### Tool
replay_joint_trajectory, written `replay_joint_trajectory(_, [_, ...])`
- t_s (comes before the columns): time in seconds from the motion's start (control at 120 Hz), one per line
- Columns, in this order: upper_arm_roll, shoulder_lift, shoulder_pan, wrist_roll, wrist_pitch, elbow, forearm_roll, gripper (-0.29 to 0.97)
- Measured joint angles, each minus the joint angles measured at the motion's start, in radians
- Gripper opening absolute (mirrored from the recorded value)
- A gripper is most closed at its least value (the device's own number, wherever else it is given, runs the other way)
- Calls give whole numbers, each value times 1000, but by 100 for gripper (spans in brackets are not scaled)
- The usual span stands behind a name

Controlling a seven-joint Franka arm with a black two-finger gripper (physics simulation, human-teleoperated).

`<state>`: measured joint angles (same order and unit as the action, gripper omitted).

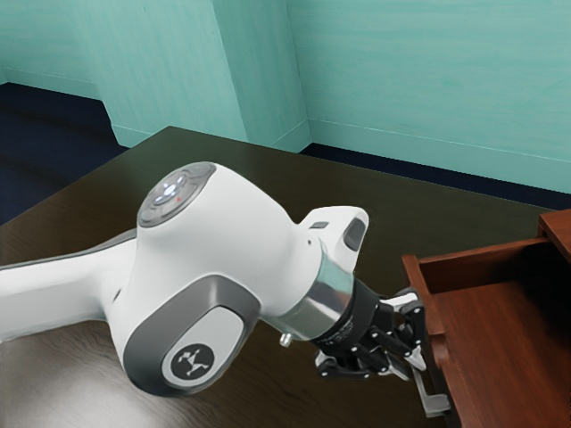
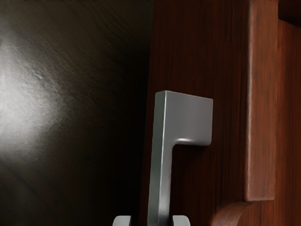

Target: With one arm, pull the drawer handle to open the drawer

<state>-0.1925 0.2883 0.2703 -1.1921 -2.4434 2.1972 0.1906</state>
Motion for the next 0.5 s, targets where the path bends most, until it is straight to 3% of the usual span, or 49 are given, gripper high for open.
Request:
replay_joint_trajectory(0.325, [9,72,-1,-1,27,30,-1,2])
replay_joint_trajectory(0.417, [26,155,-22,-1,85,-13,-30,20])
replay_joint_trajectory(0.5, [46,216,-29,-1,237,-180,-112,36])
